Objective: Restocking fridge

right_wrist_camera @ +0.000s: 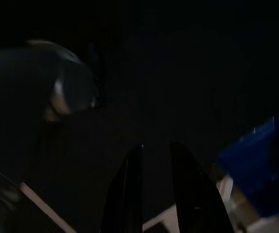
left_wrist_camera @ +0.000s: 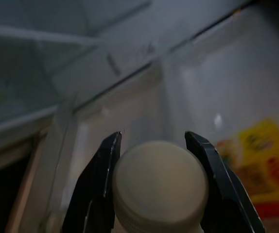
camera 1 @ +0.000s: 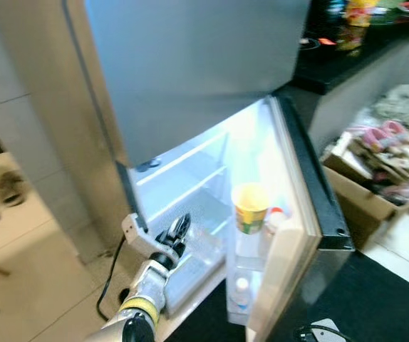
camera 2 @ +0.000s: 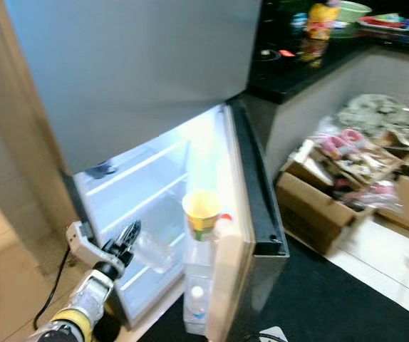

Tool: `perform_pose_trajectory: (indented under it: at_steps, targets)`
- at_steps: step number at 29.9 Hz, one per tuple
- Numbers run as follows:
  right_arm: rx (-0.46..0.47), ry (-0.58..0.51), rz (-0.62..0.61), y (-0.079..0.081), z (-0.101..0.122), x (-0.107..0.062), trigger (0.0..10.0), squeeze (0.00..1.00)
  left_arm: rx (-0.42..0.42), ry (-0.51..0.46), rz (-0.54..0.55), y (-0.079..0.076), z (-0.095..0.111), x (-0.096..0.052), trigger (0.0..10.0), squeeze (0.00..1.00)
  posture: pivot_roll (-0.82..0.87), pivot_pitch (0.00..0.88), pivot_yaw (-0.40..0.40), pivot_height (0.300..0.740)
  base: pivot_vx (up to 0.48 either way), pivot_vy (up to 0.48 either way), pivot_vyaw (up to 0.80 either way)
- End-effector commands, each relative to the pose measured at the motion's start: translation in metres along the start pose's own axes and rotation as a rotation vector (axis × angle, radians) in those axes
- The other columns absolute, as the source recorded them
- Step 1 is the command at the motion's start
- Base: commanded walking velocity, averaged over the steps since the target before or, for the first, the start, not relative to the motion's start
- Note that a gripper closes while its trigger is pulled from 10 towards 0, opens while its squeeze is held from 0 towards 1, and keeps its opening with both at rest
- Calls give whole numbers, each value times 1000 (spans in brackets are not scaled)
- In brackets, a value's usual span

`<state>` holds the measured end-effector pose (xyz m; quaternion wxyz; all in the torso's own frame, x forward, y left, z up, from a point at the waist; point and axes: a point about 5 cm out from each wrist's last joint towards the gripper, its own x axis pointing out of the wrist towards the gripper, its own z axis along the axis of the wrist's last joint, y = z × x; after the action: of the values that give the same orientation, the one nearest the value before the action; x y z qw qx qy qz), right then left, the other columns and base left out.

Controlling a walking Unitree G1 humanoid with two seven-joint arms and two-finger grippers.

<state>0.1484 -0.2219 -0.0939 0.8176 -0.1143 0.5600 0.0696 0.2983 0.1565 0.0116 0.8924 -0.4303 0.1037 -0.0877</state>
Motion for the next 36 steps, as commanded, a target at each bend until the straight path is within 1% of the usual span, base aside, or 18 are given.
perform_pose_trajectory:
  at_steps: [1, 3, 7, 9, 11, 15, 20, 22, 24, 25, 30, 32, 36]
  targets:
    - [8, 16, 1, 1, -4, 0, 10000, 0, 26, -7, 62, 14, 7, -9, 10000, 0, -31, 0, 10, 740, 0, 0, -763]
    - [6, 19, 0, 0, -4, 0, 10000, 0, 31, -3, 82, 18, 6, -12, 10000, 0, -30, 0, 7, 740, 0, 0, -763]
    - [4, 22, 0, 0, -5, 0, 10000, 0, 51, 9, 90, 19, 4, -14, 10000, 0, -30, 0, 7, 740, 0, 0, -763]
    - [4, 23, -1, -1, -4, 0, 10000, 0, 131, 62, 106, 19, -3, -15, 10000, 0, -28, 0, 3, 740, 0, 0, -766]
    - [3, 23, -1, -1, -4, 0, 10000, 0, 191, 109, 127, 22, -8, -18, 10000, 0, -30, 0, 4, 740, 0, 0, -763]
    - [3, 19, -5, -2, -4, 0, 10000, 0, 241, 170, 171, 30, -16, -28, 10000, 0, -31, 0, 3, 740, 0, 0, -766]
    - [23, 7, -9, -2, -3, 0, 10000, 0, 265, 197, 195, 35, -19, -33, 10000, 0, -31, 0, 3, 740, 0, 0, -764]
    - [25, 5, -10, -3, -2, -1, 10000, 0, 265, 214, 193, 38, -23, -38, 10000, 0, -31, 0, 3, 740, 0, 0, 0]
    - [23, 6, -10, -3, -2, -1, 10000, 0, 270, 220, 193, 39, -24, -40, 10000, 0, -31, 0, 3, 740, 0, 0, 0]
    - [23, 6, -10, -3, -2, -1, 10000, 0, 272, 221, 194, 39, -25, -40, 10000, 0, -31, 0, 3, 740, 0, 0, 0]
    - [26, 5, -10, -3, -2, -1, 10000, 0, 266, 233, 173, 35, -29, -38, 10000, 0, -32, 0, 2, 740, 0, -469, 0]
    - [29, 5, -10, -3, -2, -1, 10000, 0, 269, 235, 166, 32, -30, -34, 10000, 0, -32, 0, 2, 740, 0, -381, 0]
    - [34, 4, -9, -3, -2, -1, 10000, 0, 276, 231, 156, 28, -30, -31, 10000, 0, -32, 0, 2, 740, 0, 0, 0]
